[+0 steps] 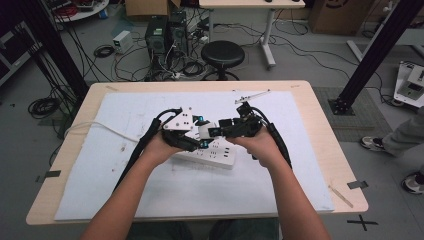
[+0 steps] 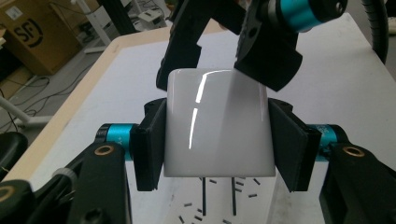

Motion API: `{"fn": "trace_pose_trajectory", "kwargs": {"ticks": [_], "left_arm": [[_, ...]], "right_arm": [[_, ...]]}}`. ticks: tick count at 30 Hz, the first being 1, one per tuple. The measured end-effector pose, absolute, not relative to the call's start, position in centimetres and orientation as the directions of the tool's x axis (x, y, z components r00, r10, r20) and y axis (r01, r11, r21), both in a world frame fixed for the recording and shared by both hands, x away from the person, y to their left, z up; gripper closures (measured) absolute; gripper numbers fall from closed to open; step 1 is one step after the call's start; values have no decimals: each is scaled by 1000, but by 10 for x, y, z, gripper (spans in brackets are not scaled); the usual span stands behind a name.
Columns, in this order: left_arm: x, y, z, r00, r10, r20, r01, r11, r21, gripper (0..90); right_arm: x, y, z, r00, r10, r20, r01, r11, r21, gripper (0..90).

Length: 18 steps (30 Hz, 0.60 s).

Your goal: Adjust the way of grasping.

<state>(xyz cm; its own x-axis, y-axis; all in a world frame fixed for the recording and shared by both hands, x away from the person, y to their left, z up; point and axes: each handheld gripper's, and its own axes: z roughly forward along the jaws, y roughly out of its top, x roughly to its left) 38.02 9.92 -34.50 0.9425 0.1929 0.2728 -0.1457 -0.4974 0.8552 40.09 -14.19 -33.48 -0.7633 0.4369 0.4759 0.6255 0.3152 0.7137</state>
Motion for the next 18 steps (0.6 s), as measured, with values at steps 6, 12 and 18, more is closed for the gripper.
{"fn": "trace_pose_trajectory", "kwargs": {"ticks": [6, 12, 18], "left_arm": [[378, 101, -342, 934, 194, 298, -171, -491, 854, 425], [376, 101, -341, 930, 192, 314, -189, -484, 855, 424], [375, 100, -341, 927, 185, 326, -205, -480, 853, 425]], "right_arm": [[403, -133, -336, -757, 425, 496, 639, 325, 697, 201], [405, -128, -339, -752, 406, 519, 650, 322, 689, 250], [406, -126, -341, -754, 377, 537, 651, 321, 688, 337]]}}
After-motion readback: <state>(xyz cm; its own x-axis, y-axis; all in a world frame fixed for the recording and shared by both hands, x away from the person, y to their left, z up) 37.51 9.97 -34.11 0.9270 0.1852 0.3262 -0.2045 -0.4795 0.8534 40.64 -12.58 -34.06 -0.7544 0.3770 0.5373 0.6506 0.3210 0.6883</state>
